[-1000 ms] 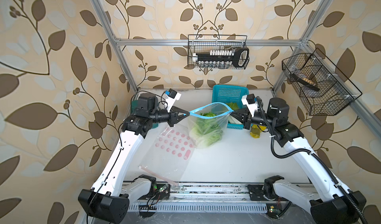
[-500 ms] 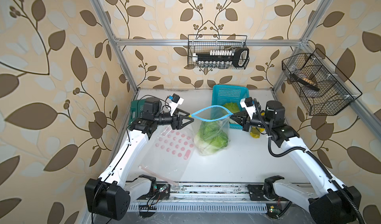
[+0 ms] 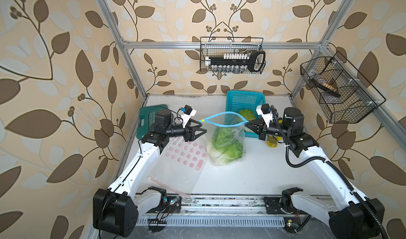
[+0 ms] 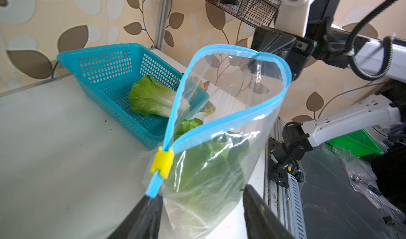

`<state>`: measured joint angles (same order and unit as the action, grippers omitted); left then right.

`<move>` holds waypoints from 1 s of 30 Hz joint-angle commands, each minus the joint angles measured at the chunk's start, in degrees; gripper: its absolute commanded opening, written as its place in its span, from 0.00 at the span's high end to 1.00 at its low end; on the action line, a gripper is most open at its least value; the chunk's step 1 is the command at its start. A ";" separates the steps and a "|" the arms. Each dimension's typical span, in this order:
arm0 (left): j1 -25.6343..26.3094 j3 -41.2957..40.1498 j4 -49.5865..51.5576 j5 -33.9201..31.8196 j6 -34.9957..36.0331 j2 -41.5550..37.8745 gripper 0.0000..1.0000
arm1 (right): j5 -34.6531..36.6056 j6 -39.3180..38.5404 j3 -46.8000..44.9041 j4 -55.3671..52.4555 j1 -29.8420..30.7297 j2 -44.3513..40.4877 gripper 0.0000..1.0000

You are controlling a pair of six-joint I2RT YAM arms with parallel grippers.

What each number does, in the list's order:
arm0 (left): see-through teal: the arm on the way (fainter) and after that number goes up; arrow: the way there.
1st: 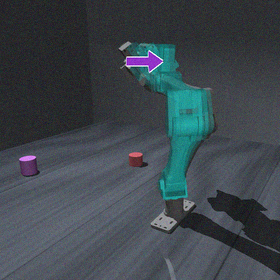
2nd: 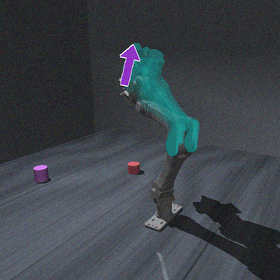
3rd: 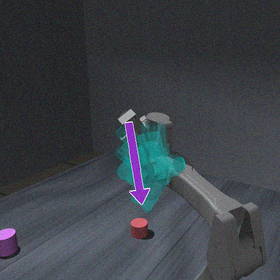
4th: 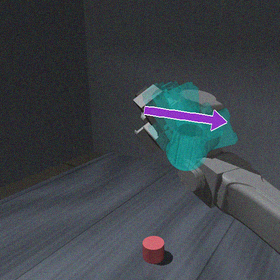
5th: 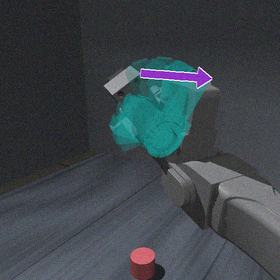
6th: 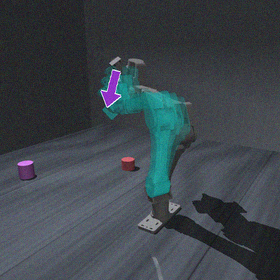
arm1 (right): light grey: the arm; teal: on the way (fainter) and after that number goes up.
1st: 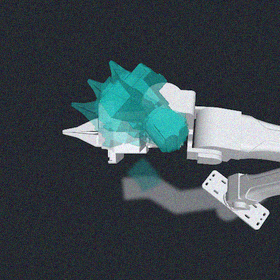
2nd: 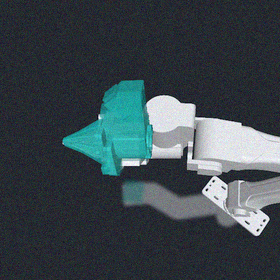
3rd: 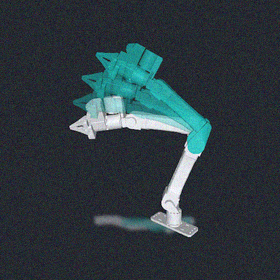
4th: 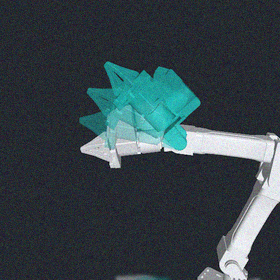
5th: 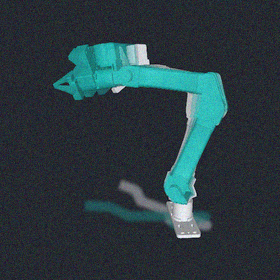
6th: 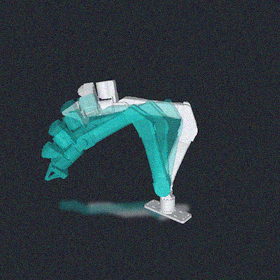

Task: Put the chinese cabbages into a zipper bag and zip it
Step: Adjust the zipper food storage bag at the center of the board, then zip the zipper on the zipper food storage bag.

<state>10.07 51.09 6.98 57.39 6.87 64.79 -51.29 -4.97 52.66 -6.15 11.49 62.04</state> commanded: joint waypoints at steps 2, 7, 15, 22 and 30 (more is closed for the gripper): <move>-0.03 0.14 -3.87 -2.82 0.68 1.84 0.38 | -2.02 -0.89 -0.55 1.41 -0.15 -0.41 1.00; -0.03 -0.86 -13.18 0.69 -5.23 4.09 0.41 | -2.32 -0.83 -0.44 1.49 -0.15 -0.06 1.00; -0.05 -0.64 -14.55 2.70 -5.88 5.62 0.74 | -1.85 -1.00 -0.63 1.41 -0.21 -0.16 1.00; -0.12 1.23 -13.11 1.74 -5.76 4.83 0.89 | 0.04 -1.01 -0.37 0.44 -0.48 -0.77 1.00; 2.35 4.61 -8.96 1.29 -5.64 2.62 1.00 | 14.14 0.56 6.22 -7.24 -0.50 -5.30 0.61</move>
<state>11.00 52.34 -2.70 58.13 0.75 70.81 -43.62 -4.73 54.54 -10.98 11.11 59.37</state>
